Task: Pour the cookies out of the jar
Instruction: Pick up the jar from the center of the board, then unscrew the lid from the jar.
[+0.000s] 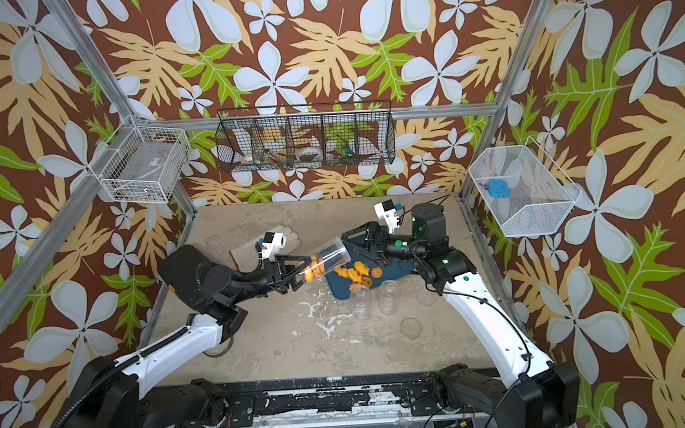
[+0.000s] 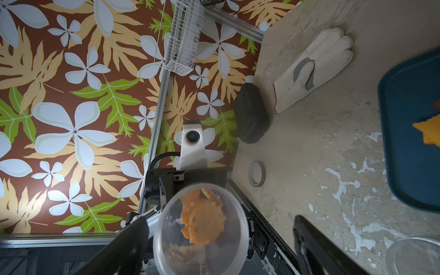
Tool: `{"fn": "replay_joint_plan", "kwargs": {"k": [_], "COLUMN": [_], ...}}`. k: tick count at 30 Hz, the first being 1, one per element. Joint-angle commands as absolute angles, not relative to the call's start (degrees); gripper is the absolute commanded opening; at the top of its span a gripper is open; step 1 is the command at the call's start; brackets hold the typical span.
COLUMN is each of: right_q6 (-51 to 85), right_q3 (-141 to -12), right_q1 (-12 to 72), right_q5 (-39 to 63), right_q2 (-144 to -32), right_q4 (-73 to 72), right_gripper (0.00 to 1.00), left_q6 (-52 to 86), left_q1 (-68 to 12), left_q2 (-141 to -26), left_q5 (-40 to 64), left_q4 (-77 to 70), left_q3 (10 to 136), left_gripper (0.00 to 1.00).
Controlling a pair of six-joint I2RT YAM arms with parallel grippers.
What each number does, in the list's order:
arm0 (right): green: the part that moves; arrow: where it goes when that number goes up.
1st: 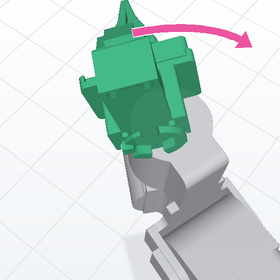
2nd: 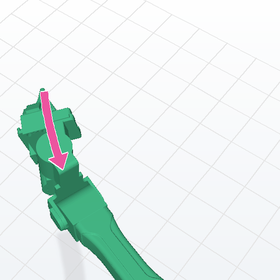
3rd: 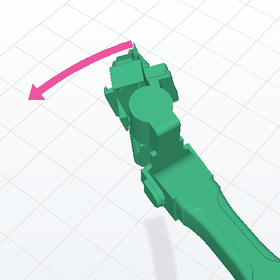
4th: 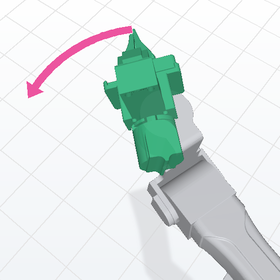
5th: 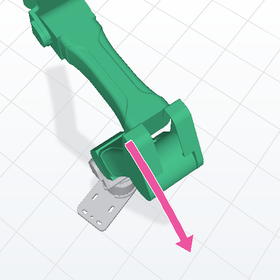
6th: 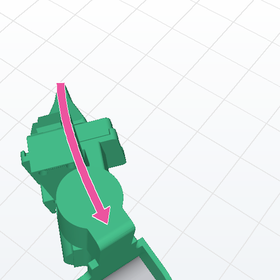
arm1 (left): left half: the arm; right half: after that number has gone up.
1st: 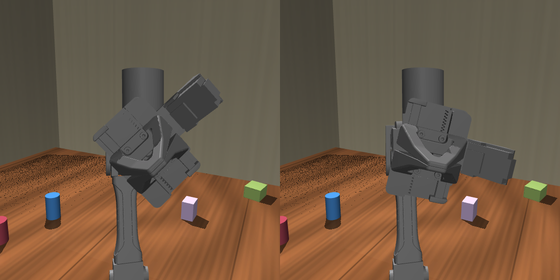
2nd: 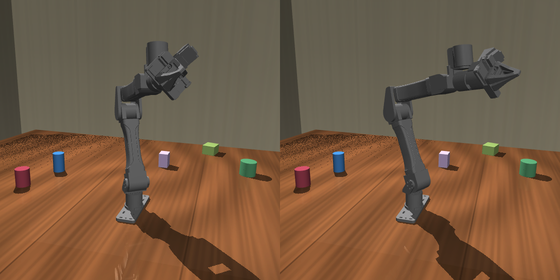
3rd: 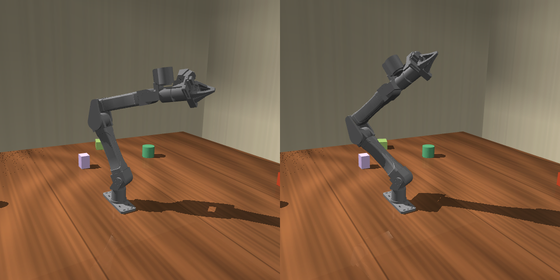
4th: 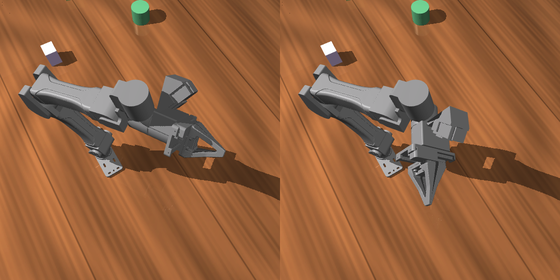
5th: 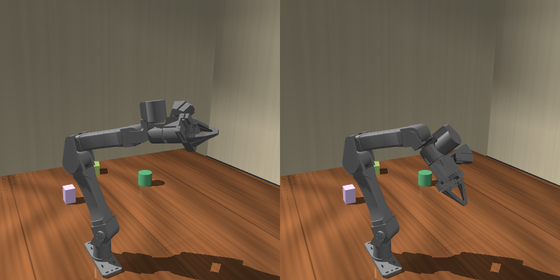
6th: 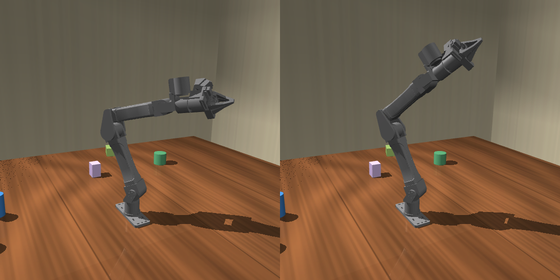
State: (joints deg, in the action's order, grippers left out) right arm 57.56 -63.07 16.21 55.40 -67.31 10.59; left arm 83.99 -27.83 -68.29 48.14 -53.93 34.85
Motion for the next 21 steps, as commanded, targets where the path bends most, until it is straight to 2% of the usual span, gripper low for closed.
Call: {"fn": "replay_joint_plan", "kwargs": {"k": [1,4,6,11,21], "right_q6": [54.2,53.1,53.8,52.9,55.8], "right_q3": [-63.1,-62.8,-62.1,-62.6,-59.5], "right_q1": [16.2,16.8,18.7,23.2,24.3], "right_q5": [59.9,63.0,64.8,68.1,70.0], "right_q2": [-67.0,-67.0,-66.9,-66.8,-64.8], "right_q4": [12.7,14.7,14.1,17.0,15.1], "right_gripper": [0.98,1.0,1.0,1.0,0.98], "left_q6": [71.5,58.4,54.9,54.5,57.7], "left_q1": [-26.8,-26.6,-26.0,-24.6,-24.3], "left_q2": [-65.4,-62.6,-60.9,-57.6,-54.5], "left_q5": [57.1,60.2,61.8,65.3,66.4], "left_q4": [-40.8,-24.3,-20.2,-20.6,-25.5], "left_q3": [36.0,38.5,38.5,38.0,36.6], "left_gripper": [0.49,0.5,0.51,0.51,0.51]}}
